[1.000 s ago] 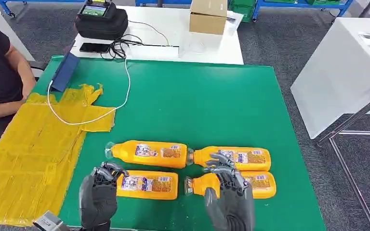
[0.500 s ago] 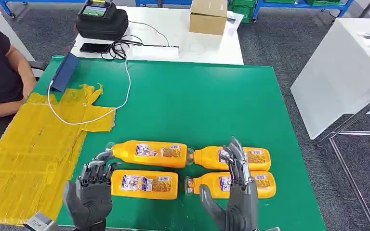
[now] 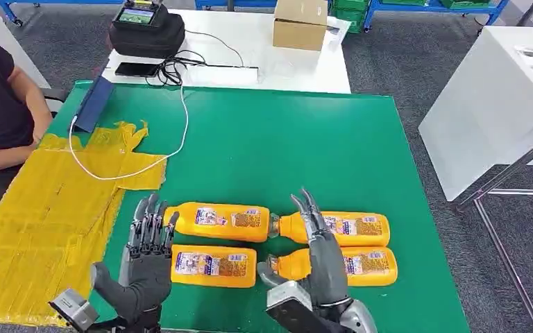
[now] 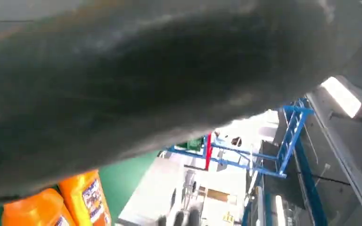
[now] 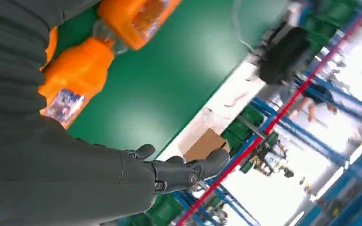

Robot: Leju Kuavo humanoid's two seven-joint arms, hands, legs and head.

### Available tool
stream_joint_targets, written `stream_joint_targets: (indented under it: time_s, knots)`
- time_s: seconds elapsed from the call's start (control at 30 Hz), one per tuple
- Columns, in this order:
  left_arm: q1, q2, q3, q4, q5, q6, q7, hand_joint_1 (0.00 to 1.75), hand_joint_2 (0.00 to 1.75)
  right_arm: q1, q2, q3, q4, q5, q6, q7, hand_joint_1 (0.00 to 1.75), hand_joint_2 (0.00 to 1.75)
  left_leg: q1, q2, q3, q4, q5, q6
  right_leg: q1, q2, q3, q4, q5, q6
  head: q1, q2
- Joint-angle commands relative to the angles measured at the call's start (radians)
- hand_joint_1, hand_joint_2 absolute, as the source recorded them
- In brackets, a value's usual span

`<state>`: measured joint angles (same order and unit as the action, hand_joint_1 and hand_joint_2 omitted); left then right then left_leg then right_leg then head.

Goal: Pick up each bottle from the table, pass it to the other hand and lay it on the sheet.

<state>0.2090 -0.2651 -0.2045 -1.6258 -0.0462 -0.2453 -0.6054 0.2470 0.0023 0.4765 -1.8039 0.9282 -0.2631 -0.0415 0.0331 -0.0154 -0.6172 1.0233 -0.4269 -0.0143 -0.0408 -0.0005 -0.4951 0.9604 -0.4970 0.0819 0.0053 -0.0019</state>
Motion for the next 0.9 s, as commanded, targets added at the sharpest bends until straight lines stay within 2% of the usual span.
stream_joint_targets:
  time_s: [0.03,0.13,0.17,0.33,0.63,0.73,0.77,0.9]
  knots:
    - [-0.061,0.026,-0.025,0.115,0.008,-0.022,0.006,0.0,0.0,-0.119,-0.076,0.094,0.164,-0.006,0.113,0.05,0.0,1.75,0.0,0.001,0.004,-0.003,0.0,0.002,0.001,0.0,0.004,-0.003,0.0,-0.004,0.0,0.0]
    - [-0.072,0.032,-0.038,0.132,0.01,-0.03,0.006,0.0,0.0,-0.143,-0.093,0.141,0.207,-0.028,0.159,0.07,0.0,1.75,-0.001,0.003,0.008,-0.005,0.0,0.003,0.0,0.001,0.007,-0.005,0.0,-0.007,0.0,0.0]
    - [-0.074,0.031,-0.038,0.135,0.011,-0.03,0.006,0.0,0.0,-0.145,-0.091,0.144,0.217,-0.029,0.158,0.069,0.0,1.75,-0.001,0.002,0.005,-0.003,0.0,0.002,0.0,0.001,0.004,-0.003,0.0,-0.004,0.0,0.0]
    - [-0.092,0.04,-0.06,0.153,0.015,-0.036,0.009,0.0,0.0,-0.203,-0.097,0.193,0.297,-0.04,0.216,0.089,0.0,1.75,-0.001,0.003,0.006,-0.004,0.0,0.002,0.0,0.001,0.006,-0.004,0.001,-0.006,0.0,0.0]
    - [-0.122,0.047,-0.075,0.183,0.02,-0.045,0.011,0.0,0.0,-0.338,-0.064,0.24,0.459,-0.019,0.293,0.109,0.0,1.75,-0.001,0.004,0.006,-0.004,0.0,0.003,0.0,0.002,0.007,-0.004,0.001,-0.006,0.0,0.0]
    - [-0.124,0.046,-0.074,0.185,0.021,-0.046,0.011,0.0,0.0,-0.348,-0.06,0.241,0.47,-0.019,0.294,0.108,0.0,1.75,-0.001,0.007,0.007,-0.005,0.0,0.003,0.0,0.005,0.01,-0.004,0.001,-0.008,0.0,0.0]
    - [-0.124,0.046,-0.074,0.185,0.021,-0.046,0.011,0.0,0.0,-0.348,-0.06,0.241,0.47,-0.019,0.294,0.108,0.0,1.75,-0.001,0.003,0.004,-0.003,0.0,0.002,0.0,0.002,0.012,-0.002,0.001,-0.004,0.0,0.0]
    - [-0.124,0.047,-0.074,0.185,0.021,-0.047,0.011,0.0,0.0,-0.357,-0.064,0.25,0.475,-0.009,0.304,0.123,0.0,1.75,-0.001,0.003,0.008,-0.004,0.001,0.003,0.0,0.001,0.015,-0.004,0.001,-0.007,0.0,0.0]
